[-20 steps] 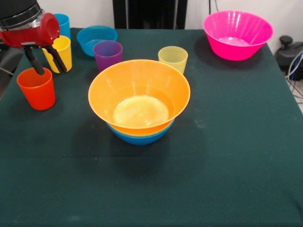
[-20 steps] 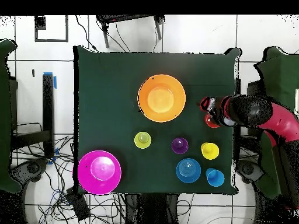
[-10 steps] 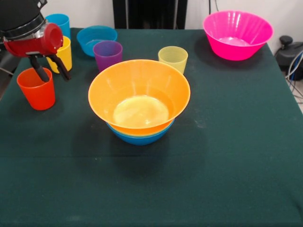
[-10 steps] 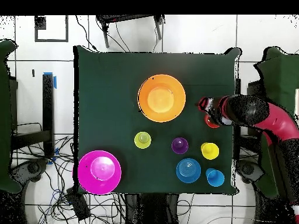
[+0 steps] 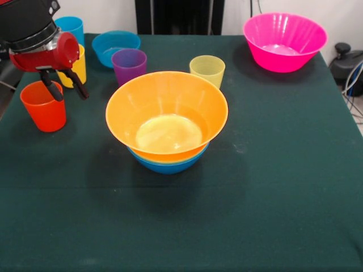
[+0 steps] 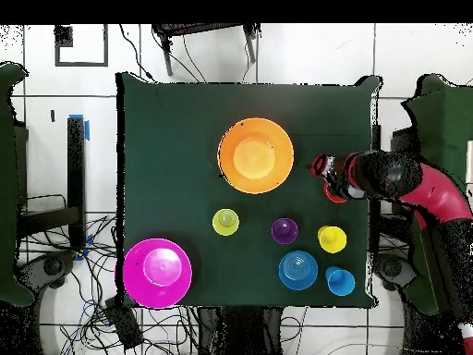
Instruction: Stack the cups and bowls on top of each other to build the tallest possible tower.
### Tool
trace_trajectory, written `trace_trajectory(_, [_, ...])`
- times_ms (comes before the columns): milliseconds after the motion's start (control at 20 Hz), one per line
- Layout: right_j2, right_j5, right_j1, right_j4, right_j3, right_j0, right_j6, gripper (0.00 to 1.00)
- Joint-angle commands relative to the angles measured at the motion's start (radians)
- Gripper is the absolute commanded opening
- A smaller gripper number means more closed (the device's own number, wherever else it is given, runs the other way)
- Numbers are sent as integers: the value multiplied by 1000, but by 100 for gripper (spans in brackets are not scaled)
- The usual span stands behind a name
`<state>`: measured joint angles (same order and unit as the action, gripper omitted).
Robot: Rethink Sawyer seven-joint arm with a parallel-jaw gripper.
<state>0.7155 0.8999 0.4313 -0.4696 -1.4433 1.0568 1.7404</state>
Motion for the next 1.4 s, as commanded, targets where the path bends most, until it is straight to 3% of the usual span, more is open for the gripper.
trace_trajectory(50, [-19, 28, -27, -74, 42, -43, -207, 100])
trace_trajectory(1000, [-13, 81, -22, -60, 44, -26, -237, 100])
trace_trajectory(1400, [-21, 179, -28, -67, 137, -44, -283, 100])
